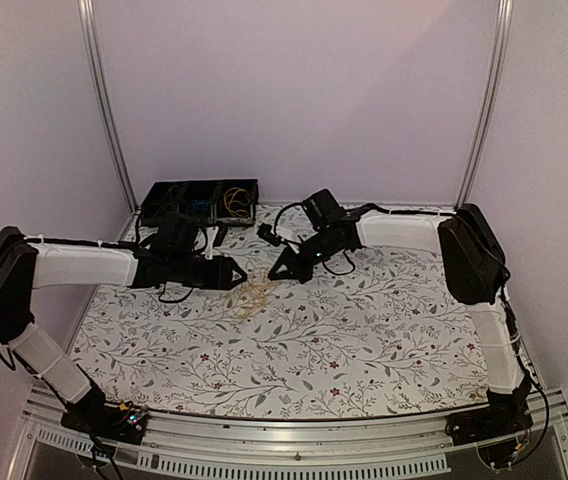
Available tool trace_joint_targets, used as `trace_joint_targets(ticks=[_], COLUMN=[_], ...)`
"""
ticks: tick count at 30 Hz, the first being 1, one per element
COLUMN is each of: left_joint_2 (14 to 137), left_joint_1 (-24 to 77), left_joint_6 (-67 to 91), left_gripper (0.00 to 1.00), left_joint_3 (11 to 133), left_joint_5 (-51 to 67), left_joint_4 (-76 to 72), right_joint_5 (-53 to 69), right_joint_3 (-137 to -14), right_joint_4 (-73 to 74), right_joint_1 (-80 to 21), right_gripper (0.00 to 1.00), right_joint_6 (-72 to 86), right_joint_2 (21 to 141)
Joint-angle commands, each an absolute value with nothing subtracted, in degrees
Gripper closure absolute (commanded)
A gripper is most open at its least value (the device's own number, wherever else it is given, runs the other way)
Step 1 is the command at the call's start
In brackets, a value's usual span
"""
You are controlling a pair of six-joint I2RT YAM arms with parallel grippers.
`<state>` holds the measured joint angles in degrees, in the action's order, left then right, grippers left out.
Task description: Untangle the cables
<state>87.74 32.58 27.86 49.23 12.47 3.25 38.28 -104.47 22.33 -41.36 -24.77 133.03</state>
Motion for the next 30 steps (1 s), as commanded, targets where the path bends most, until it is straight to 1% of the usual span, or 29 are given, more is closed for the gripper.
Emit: trace_joint_targets(ticks=[1,6,7,10,13,16,20,24,30], left_joint_2=[95.7,108.7,111.2,118.8,122.6,124.0,124.8,124.7,123.1], left_joint_1=[36.4,36.4,36.4,36.1,36.2,36.3,36.1,35.5,34.4], left_joint_6=[25.1,29.7,30.6,33.9,35.2,35.7,35.4,35.8,35.8], left_gripper=[0.47,0.47,0.49,0.63,0.68,0.75,0.75,0.69,0.68], left_joint_3=[52.5,58.2,59.1,63.7,67.4,68.3,68.5,67.0,63.9], left_joint_5=[14.1,14.1,14.0,12.5,12.1,12.2,10.9,10.4,10.8], left_joint_4=[-12.1,-18.8,-20.4,-19.4,-17.2,-17.2,-15.0,-14.5,-14.4], right_joint_5=[40.8,42.3,42.8,44.4,45.7,45.4,45.4,45.6,44.7], right_joint_3=[-102.9,-101.7,-102.0,-103.9,-107.0,-109.6,-113.8,-119.2,-124.8], right_joint_4=[26.0,30.5,31.7,36.9,40.5,41.0,40.9,41.0,38.2], right_joint_1=[-42.0,-42.1,-42.1,-42.1,-41.7,-40.6,-38.4,-37.5,-37.1], right_gripper=[1.00,0.99,0.99,0.99,1.00,1.00,1.00,1.00,1.00], right_joint_6=[-24.8,-25.4,-25.6,-27.3,-27.2,-25.5,-22.0,-19.7,-18.0], right_joint_2=[125.5,121.4,120.7,118.3,114.8,110.0,105.2,102.3,98.9])
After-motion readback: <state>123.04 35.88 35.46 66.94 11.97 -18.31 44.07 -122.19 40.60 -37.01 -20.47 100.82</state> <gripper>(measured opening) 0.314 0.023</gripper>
